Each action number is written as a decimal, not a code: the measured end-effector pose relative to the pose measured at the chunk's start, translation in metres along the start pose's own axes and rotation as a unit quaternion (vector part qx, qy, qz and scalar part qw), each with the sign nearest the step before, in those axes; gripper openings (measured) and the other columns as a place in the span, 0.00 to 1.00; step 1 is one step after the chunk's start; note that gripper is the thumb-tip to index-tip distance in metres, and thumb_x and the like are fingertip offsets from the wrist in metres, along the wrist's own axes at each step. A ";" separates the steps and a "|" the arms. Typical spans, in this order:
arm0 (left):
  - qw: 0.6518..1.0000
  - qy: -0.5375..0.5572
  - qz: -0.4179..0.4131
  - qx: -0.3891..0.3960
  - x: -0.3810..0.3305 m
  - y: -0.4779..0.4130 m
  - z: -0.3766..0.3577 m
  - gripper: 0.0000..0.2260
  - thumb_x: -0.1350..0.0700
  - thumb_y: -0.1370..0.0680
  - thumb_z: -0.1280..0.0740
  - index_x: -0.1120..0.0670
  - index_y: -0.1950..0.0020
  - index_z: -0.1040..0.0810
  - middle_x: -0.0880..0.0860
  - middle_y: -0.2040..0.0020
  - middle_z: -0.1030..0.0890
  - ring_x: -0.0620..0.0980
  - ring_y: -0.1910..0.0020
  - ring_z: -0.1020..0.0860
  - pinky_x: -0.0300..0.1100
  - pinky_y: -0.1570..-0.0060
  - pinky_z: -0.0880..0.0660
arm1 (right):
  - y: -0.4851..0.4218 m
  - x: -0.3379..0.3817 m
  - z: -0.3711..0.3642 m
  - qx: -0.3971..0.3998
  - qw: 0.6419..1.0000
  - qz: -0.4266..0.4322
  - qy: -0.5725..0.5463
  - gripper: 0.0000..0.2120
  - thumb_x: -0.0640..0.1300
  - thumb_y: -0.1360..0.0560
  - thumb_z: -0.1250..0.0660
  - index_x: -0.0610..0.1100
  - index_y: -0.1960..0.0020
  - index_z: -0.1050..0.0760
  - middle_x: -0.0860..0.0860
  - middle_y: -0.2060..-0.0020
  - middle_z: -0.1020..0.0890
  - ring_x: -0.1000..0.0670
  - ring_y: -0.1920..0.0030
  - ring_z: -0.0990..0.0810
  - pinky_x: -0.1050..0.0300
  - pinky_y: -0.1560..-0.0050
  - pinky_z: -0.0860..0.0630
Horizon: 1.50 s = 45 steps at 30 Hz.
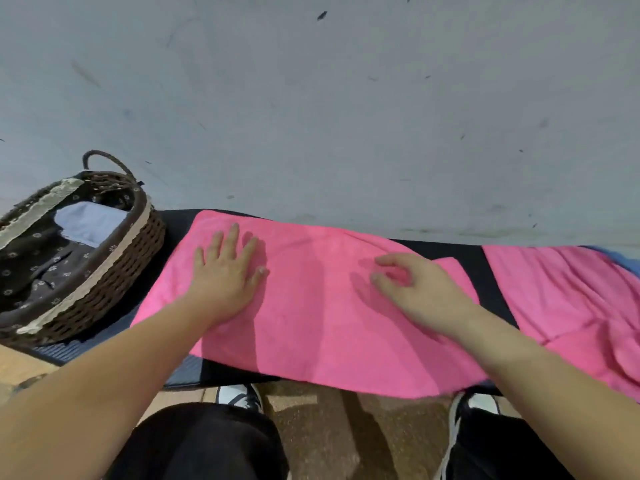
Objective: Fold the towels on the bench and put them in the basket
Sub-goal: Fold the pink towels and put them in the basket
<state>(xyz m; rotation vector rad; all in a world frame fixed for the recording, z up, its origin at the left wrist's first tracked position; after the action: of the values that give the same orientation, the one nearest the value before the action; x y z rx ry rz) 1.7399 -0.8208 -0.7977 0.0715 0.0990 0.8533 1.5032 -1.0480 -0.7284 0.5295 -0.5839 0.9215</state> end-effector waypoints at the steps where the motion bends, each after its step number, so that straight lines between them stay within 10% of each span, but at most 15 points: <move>1: 1.000 0.017 -0.013 0.004 -0.020 0.002 0.005 0.34 0.34 0.19 0.49 0.47 0.16 0.46 0.58 0.15 0.53 0.64 0.17 0.50 0.67 0.22 0.47 | 0.007 -0.013 0.018 0.007 0.998 -0.049 0.023 0.16 0.56 0.22 0.32 0.48 0.39 0.18 0.54 0.43 0.16 0.52 0.44 0.17 0.53 0.37 0.22; 5: 0.985 0.088 -0.146 0.012 -0.123 0.008 0.026 0.40 0.33 0.26 0.52 0.56 0.22 0.30 0.65 0.19 0.40 0.64 0.21 0.37 0.56 0.22 0.39 | 0.027 -0.083 0.074 -0.027 0.975 -0.205 0.080 0.18 0.57 0.23 0.33 0.42 0.58 0.21 0.48 0.63 0.17 0.46 0.65 0.21 0.53 0.61 0.23; 9: 0.957 0.141 -0.250 0.034 -0.223 0.007 0.037 0.26 0.43 0.20 0.44 0.59 0.36 0.18 0.62 0.30 0.23 0.58 0.27 0.27 0.49 0.27 0.32 | 0.040 -0.122 0.070 -0.023 0.965 -0.261 -0.016 0.17 0.53 0.23 0.30 0.37 0.58 0.24 0.44 0.67 0.21 0.44 0.69 0.23 0.50 0.68 0.22; 22: 0.957 0.066 -0.231 0.165 -0.353 -0.067 0.011 0.02 0.56 0.23 0.33 0.52 0.54 0.20 0.47 0.58 0.19 0.52 0.55 0.20 0.44 0.56 0.23 | 0.032 -0.152 0.067 -0.037 0.967 -0.199 -0.157 0.05 0.39 0.24 0.35 0.37 0.54 0.27 0.43 0.69 0.20 0.45 0.72 0.21 0.53 0.71 0.23; 28: 0.959 0.164 -0.232 0.022 -0.374 -0.084 0.054 0.03 0.53 0.21 0.32 0.51 0.52 0.23 0.46 0.61 0.23 0.54 0.56 0.22 0.44 0.57 0.27 | 0.042 -0.160 0.062 -0.067 0.912 -0.263 -0.309 0.02 0.38 0.18 0.43 0.42 0.49 0.33 0.40 0.66 0.22 0.42 0.72 0.20 0.36 0.63 0.16; 32: 0.947 0.221 -0.227 0.050 -0.381 -0.080 0.045 0.15 0.56 0.22 0.29 0.52 0.35 0.24 0.53 0.44 0.19 0.55 0.47 0.20 0.48 0.45 0.23 | 0.050 -0.173 0.078 -0.130 0.901 -0.268 -0.315 0.02 0.41 0.18 0.40 0.44 0.49 0.33 0.42 0.63 0.22 0.44 0.74 0.23 0.40 0.65 0.17; 37: 0.962 0.125 -0.240 0.038 -0.352 -0.059 0.009 0.27 0.48 0.23 0.33 0.54 0.24 0.30 0.56 0.27 0.27 0.58 0.30 0.27 0.50 0.30 0.30 | 0.059 -0.174 0.069 -0.015 0.928 -0.280 -0.244 0.14 0.50 0.23 0.28 0.44 0.44 0.27 0.43 0.55 0.21 0.46 0.67 0.19 0.48 0.66 0.16; 42: 0.965 0.014 -0.233 0.117 -0.329 -0.027 -0.036 0.33 0.34 0.17 0.51 0.45 0.15 0.54 0.51 0.15 0.58 0.55 0.16 0.59 0.61 0.20 0.59 | 0.065 -0.163 0.064 0.069 0.931 -0.282 -0.222 0.15 0.49 0.29 0.21 0.43 0.58 0.25 0.46 0.66 0.23 0.49 0.67 0.24 0.58 0.72 0.27; 45: 0.968 0.009 -0.233 0.090 -0.329 -0.022 -0.042 0.38 0.31 0.23 0.63 0.45 0.15 0.57 0.50 0.15 0.61 0.54 0.17 0.62 0.62 0.20 0.63 | 0.068 -0.153 0.061 0.107 0.945 -0.248 -0.183 0.14 0.47 0.27 0.22 0.46 0.63 0.27 0.50 0.67 0.23 0.51 0.66 0.25 0.60 0.73 0.31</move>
<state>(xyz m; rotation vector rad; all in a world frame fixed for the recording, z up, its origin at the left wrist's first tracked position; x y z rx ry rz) 1.5368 -1.0828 -0.8222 0.2027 0.2027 0.3721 1.3583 -1.1417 -0.7743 1.0063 -0.6446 0.4047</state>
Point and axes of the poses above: each hand's wrist, its own y-axis away from the middle knuckle, its own z-axis out of the back of the hand, x = y × z, the point moved 5 cm from there along -y, towards the middle knuckle
